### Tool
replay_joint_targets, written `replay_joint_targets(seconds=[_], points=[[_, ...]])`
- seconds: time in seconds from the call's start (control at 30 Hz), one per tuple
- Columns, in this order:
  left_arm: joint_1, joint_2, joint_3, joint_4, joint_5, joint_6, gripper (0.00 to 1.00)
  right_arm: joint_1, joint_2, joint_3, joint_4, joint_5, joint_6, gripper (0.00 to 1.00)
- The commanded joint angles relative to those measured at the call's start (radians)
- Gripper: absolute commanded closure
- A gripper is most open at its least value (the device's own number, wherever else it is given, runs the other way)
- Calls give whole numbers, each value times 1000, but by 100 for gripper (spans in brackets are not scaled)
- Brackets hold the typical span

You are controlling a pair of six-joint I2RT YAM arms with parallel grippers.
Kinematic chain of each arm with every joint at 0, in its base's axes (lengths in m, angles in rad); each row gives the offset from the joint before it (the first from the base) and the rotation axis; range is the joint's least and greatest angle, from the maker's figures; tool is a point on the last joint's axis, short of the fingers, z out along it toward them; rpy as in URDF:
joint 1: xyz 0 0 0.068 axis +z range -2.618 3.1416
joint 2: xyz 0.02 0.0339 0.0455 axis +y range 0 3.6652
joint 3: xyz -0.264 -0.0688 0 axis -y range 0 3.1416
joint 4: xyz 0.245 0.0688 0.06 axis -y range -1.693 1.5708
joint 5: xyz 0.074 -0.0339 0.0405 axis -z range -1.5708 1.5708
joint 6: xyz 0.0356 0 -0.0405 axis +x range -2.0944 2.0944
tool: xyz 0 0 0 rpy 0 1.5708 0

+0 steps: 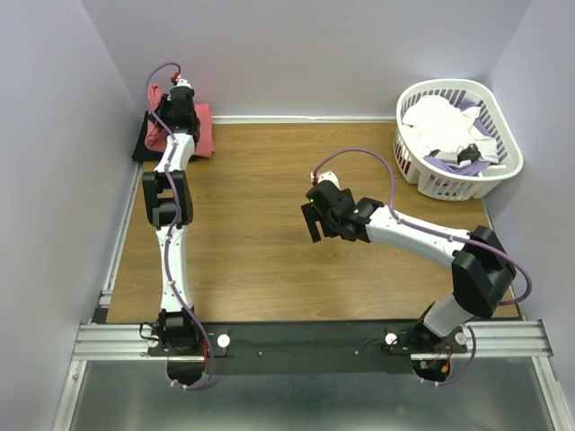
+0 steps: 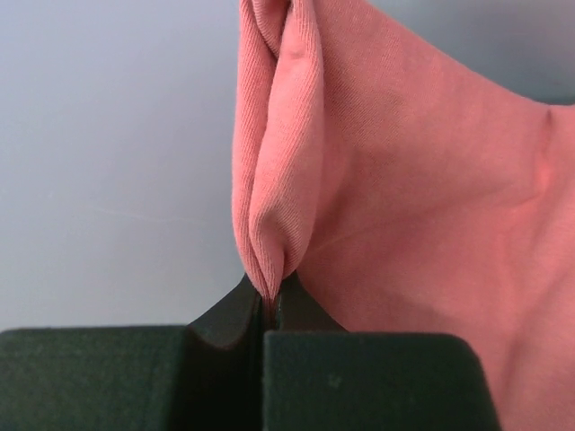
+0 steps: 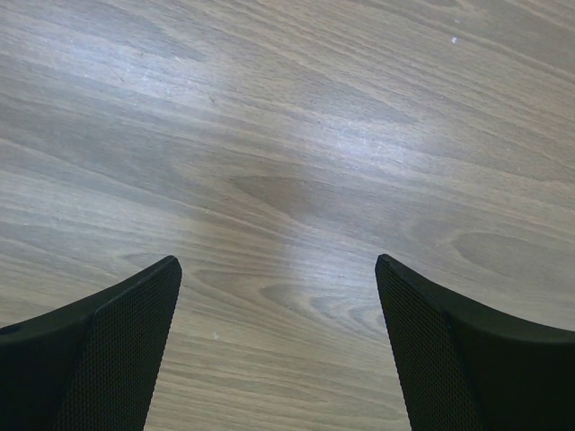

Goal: Fold and stack the t-shirts
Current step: Neatly place the folded tshirt to the corner, then reset both grippers

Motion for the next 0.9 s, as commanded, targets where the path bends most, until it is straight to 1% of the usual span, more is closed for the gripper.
replay_joint_targets(seconds=[0.0, 0.03, 0.07, 0.1, 0.13, 0.17, 0.3, 0.37, 0.43, 0.53, 0.6, 0.63, 0.67, 0.7, 0.77, 0.8, 0.83, 0.87], points=[[9, 6, 8, 127, -117, 64, 100, 0, 32, 36, -38, 15, -14, 6], [9, 7, 11, 134, -120, 66, 78, -2, 44, 48, -43, 12, -14, 6], [11, 7, 13, 135, -120, 66, 68, -2, 48, 53, -53, 12, -14, 6], [11, 7, 14, 136, -123, 67, 61, -2, 51, 57, -57, 10, -14, 6], [11, 7, 17, 136, -131, 66, 51, -2, 52, 59, -60, 10, -12, 6], [14, 6, 17, 136, -131, 63, 45, -2, 52, 59, -63, 12, -12, 6], [19, -11, 14, 135, -148, 31, 34, 0, 44, 60, -70, 20, -5, 6], [23, -26, 7, 124, -163, 9, 24, -2, 35, 59, -72, 32, 12, 6], [25, -63, -18, 107, -157, -40, 17, 0, 27, 54, -74, 42, 25, 6], [25, -141, -77, 75, -116, -152, 15, 0, 12, 43, -80, 72, 52, 6], [20, -192, -126, 8, -7, -237, 13, -2, 1, 37, -83, 89, 78, 5], [19, -254, -153, -11, 45, -321, 12, -3, -8, 36, -84, 108, 87, 5], [12, -291, -217, -25, 142, -372, 12, -5, -14, 34, -92, 119, 107, 5], [6, -365, -251, -26, 260, -443, 12, -8, -28, 33, -95, 139, 117, 4], [-6, -432, -329, -27, 355, -512, 10, -17, -48, 28, -103, 162, 146, 4], [-23, -497, -347, -27, 402, -552, 9, -18, -63, 22, -104, 173, 156, 4], [-32, -526, -361, -64, 486, -586, 9, -24, -92, 13, -106, 191, 164, 4], [-46, -554, -377, -83, 520, -648, 9, -34, -112, 7, -109, 196, 178, 4]])
